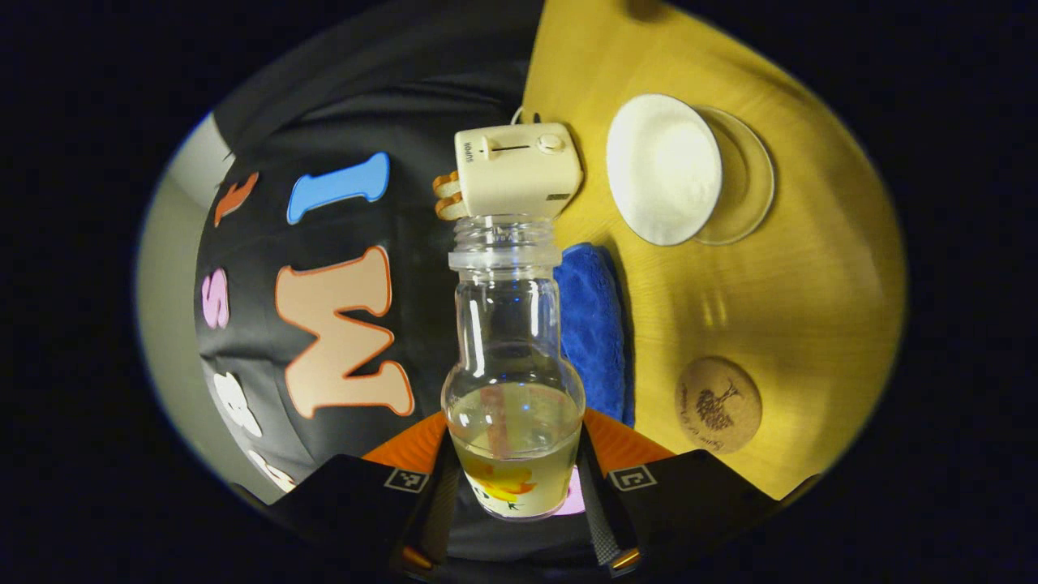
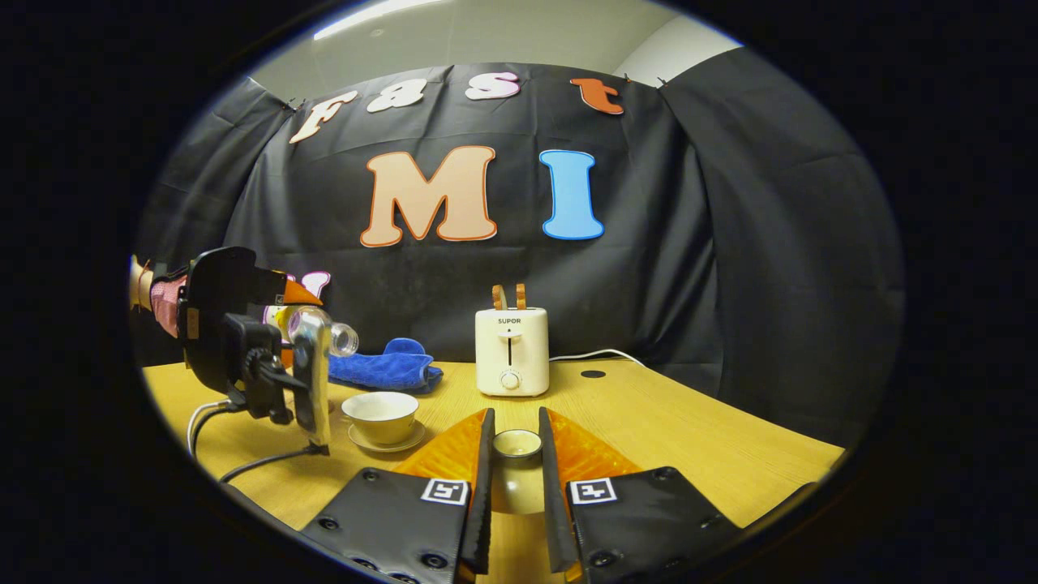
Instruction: Open the teacup lid with one hand, grasp the water bottle and pour water into the teacup with the other hand; after pouring, place the water bottle on the coaster and then close the teacup lid.
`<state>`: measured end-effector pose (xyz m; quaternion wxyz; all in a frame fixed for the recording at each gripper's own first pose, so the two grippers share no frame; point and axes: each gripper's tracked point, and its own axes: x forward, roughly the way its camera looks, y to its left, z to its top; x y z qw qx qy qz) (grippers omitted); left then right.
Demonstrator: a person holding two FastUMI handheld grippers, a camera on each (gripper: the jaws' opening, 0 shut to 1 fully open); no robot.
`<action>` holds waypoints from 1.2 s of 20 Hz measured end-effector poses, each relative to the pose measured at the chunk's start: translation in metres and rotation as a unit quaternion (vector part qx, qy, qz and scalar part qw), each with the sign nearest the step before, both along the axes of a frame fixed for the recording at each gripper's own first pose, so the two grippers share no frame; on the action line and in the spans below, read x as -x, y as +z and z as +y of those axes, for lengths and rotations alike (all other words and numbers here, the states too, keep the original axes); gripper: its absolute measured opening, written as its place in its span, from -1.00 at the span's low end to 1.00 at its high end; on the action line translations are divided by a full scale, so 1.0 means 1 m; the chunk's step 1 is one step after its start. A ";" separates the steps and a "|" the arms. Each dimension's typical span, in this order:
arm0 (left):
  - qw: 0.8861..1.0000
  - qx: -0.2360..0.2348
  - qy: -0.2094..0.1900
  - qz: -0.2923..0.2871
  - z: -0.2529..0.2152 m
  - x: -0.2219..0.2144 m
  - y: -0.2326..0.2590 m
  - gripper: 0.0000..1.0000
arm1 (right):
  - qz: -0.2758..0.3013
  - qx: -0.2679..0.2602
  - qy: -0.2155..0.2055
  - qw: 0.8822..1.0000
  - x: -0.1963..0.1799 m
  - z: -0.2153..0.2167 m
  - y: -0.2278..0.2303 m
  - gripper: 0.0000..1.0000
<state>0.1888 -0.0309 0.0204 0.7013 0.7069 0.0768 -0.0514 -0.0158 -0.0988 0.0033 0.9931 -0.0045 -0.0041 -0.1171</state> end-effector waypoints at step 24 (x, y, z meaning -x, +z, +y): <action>0.730 0.681 0.046 0.028 0.004 0.004 -0.042 0.29 | 0.000 0.001 -0.001 1.000 0.000 0.000 0.000 -0.38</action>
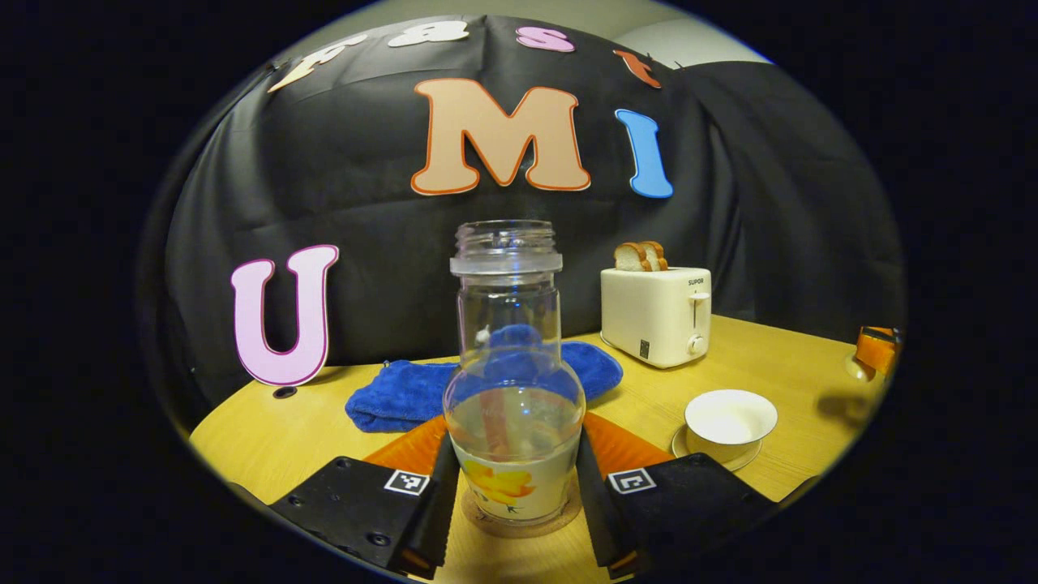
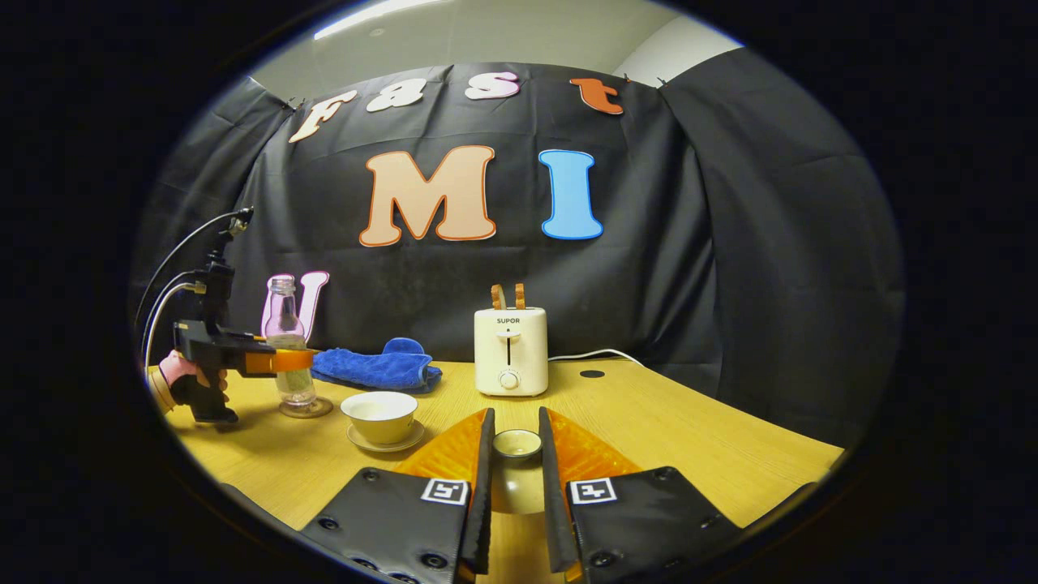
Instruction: Open the teacup lid with one hand, grasp the water bottle and pour water into the teacup with the other hand; after pouring, place the water bottle on the coaster and then close the teacup lid.
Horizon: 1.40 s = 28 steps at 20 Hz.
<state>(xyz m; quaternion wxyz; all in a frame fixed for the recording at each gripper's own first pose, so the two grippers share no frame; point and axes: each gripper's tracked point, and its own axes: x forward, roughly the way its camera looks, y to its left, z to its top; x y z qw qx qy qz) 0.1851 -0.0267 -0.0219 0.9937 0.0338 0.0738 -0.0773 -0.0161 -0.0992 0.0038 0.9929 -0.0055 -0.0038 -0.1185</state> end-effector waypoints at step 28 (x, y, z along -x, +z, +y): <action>0.999 0.036 0.021 -0.015 0.023 0.027 0.003 0.94 | -0.001 0.000 0.010 1.000 -0.002 0.004 0.000 -0.37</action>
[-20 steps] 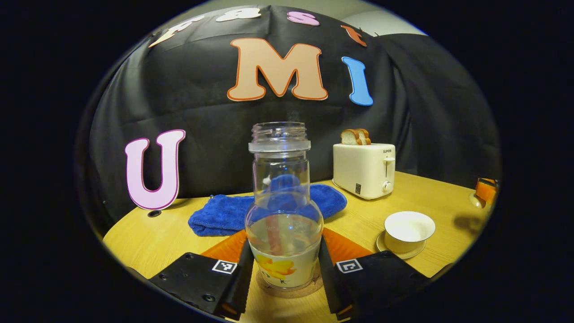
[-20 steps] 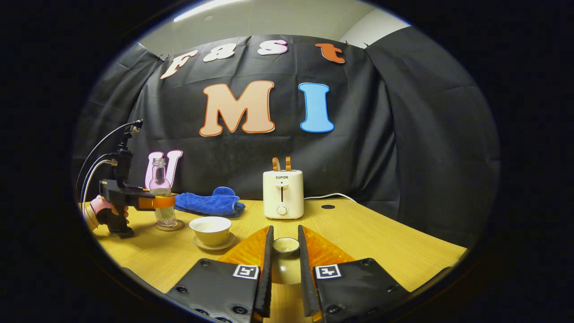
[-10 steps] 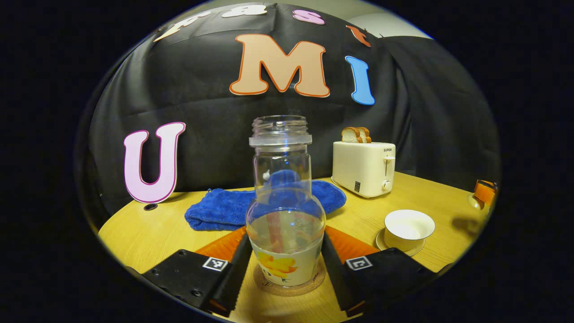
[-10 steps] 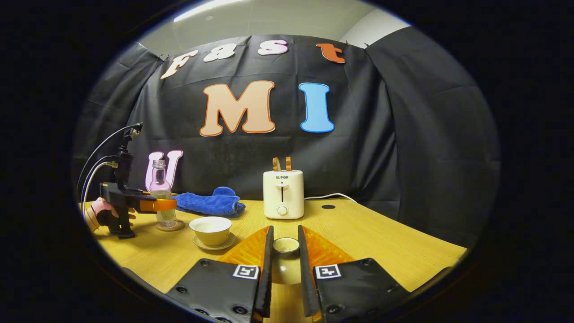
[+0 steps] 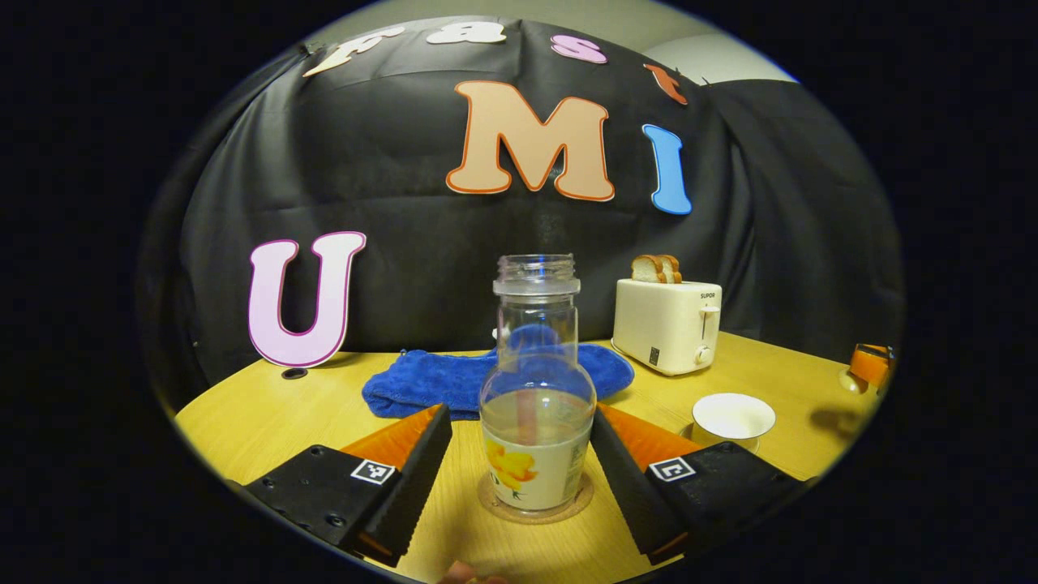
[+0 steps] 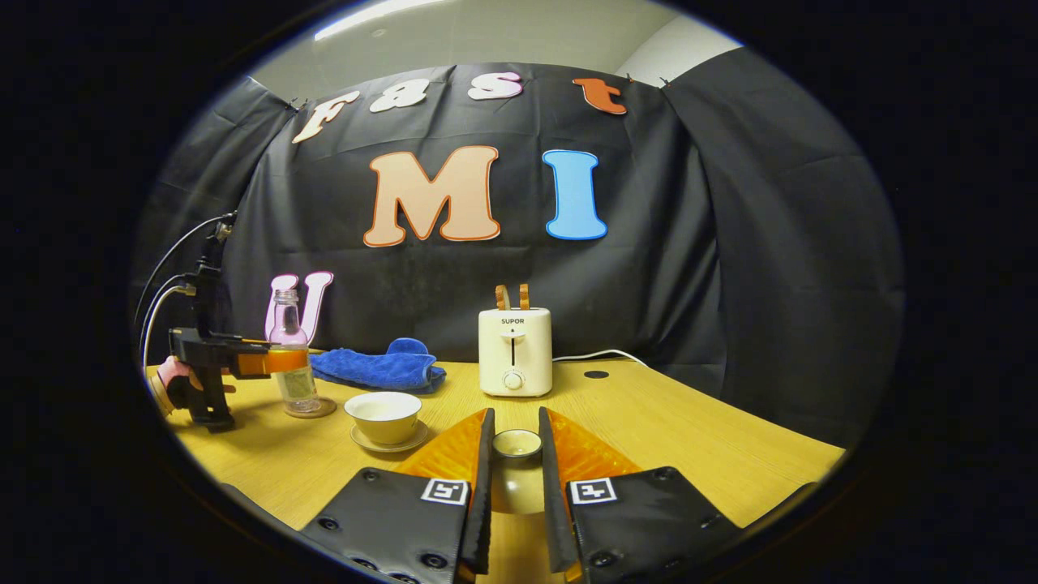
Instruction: Open the teacup lid with one hand, grasp the water bottle and pour water into the teacup with the other hand; after pouring, place the water bottle on the coaster and then close the teacup lid.
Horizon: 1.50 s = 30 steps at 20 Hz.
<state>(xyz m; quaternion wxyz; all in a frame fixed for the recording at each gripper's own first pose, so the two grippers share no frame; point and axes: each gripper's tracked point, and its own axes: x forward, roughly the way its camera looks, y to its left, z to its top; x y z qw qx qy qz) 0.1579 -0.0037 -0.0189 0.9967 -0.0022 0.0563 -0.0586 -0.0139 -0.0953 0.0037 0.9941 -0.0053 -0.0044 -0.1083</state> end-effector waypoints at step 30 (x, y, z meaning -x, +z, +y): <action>0.997 -0.004 0.045 -0.058 0.021 0.083 0.013 0.94 | 0.034 -0.008 0.215 0.976 -0.137 0.132 -0.019 -0.38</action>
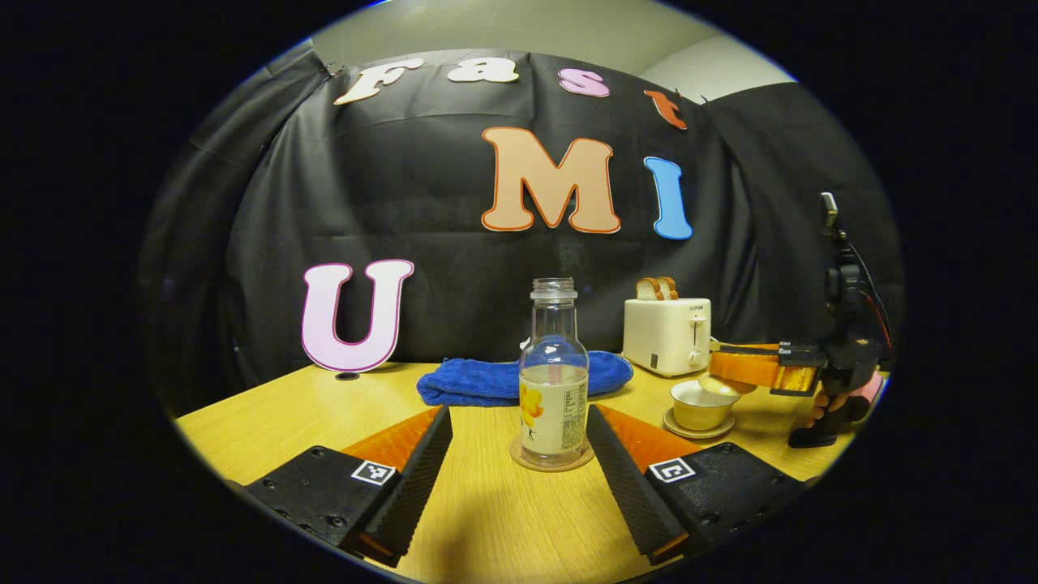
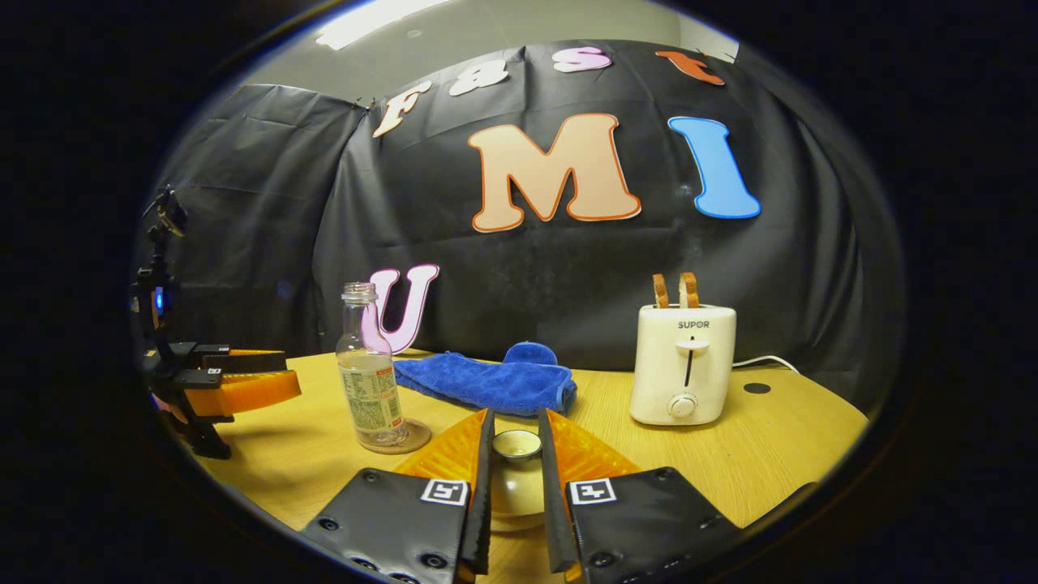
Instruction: Open the teacup lid with one hand, grasp the water bottle and pour water into the teacup with the other hand; after pouring, place the water bottle on the coaster and then close the teacup lid.
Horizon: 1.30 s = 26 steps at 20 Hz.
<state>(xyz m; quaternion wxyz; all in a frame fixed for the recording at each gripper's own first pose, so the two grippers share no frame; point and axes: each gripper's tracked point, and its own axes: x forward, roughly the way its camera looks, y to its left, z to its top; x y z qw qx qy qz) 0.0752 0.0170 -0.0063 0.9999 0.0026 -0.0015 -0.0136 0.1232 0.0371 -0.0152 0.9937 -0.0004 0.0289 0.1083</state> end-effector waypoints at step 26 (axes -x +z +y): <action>1.000 -0.001 -0.008 -0.001 -0.002 -0.001 0.000 0.93 | 0.020 0.004 0.003 1.000 0.000 0.001 -0.005 0.66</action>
